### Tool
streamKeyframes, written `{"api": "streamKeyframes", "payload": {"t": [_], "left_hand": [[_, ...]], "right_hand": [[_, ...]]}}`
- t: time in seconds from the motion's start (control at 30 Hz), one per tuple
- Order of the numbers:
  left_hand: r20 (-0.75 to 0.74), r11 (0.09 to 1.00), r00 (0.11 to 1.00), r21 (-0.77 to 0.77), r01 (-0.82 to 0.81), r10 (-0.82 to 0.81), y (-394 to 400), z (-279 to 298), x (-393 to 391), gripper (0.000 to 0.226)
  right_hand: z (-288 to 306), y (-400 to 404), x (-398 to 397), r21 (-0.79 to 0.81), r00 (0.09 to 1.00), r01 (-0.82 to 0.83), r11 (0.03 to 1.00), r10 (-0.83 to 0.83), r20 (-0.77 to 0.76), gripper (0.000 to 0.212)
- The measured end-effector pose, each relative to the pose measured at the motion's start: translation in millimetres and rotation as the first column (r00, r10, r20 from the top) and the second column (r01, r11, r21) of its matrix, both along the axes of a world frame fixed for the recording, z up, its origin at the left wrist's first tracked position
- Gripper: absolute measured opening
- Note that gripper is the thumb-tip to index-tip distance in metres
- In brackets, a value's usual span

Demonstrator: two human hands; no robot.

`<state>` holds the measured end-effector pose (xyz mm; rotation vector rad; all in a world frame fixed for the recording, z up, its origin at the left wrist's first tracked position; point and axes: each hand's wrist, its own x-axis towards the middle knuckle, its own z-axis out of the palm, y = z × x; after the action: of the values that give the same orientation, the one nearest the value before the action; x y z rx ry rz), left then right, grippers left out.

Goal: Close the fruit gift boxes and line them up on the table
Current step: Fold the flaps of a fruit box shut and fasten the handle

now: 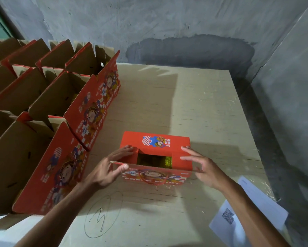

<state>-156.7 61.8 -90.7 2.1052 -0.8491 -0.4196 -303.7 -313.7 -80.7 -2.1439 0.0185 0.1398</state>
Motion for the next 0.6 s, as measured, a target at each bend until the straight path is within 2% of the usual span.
{"api": "streamKeyframes", "payload": {"t": [0.07,0.13,0.17,0.23,0.33,0.37,0.43,0.5,0.6], "left_hand": [[-0.048,0.993,0.996,-0.081,-0.084,0.080,-6,-3,-4,0.074],[-0.141,0.953,0.971,-0.206,-0.222,0.195,-15,-5,-9,0.082],[-0.140,0.927,0.950,-0.222,-0.304,0.278,-20,-4,-11,0.088],[-0.049,0.891,0.914,-0.210,-0.403,0.402,-31,0,-13,0.092],[0.039,0.875,0.895,-0.232,-0.424,0.444,-40,3,-15,0.085],[0.070,0.880,0.893,-0.219,-0.421,0.445,-42,4,-14,0.080],[0.142,0.906,0.900,-0.172,-0.387,0.412,-43,4,-10,0.067],[0.168,0.923,0.911,-0.151,-0.355,0.378,-47,5,-6,0.057],[0.183,0.937,0.925,-0.169,-0.305,0.334,-50,3,0,0.058]], "right_hand": [[-1,-2,2,0.039,0.999,0.028,0.999,-0.027,-0.033,0.078],[-1,-2,3,0.133,0.996,0.090,0.987,-0.089,-0.012,0.067],[-2,0,3,0.192,0.991,0.131,0.972,-0.135,0.005,0.059],[-5,8,3,0.281,0.967,0.235,0.931,-0.252,0.027,0.053],[-3,25,5,0.368,0.892,0.417,0.831,-0.451,0.008,0.056],[-1,30,8,0.344,0.864,0.464,0.816,-0.503,0.027,0.057],[2,36,14,0.238,0.813,0.528,0.815,-0.566,0.137,0.043],[5,38,18,0.205,0.771,0.567,0.798,-0.602,0.208,0.034],[7,38,24,0.061,0.726,0.617,0.784,-0.598,0.341,0.028]]}}
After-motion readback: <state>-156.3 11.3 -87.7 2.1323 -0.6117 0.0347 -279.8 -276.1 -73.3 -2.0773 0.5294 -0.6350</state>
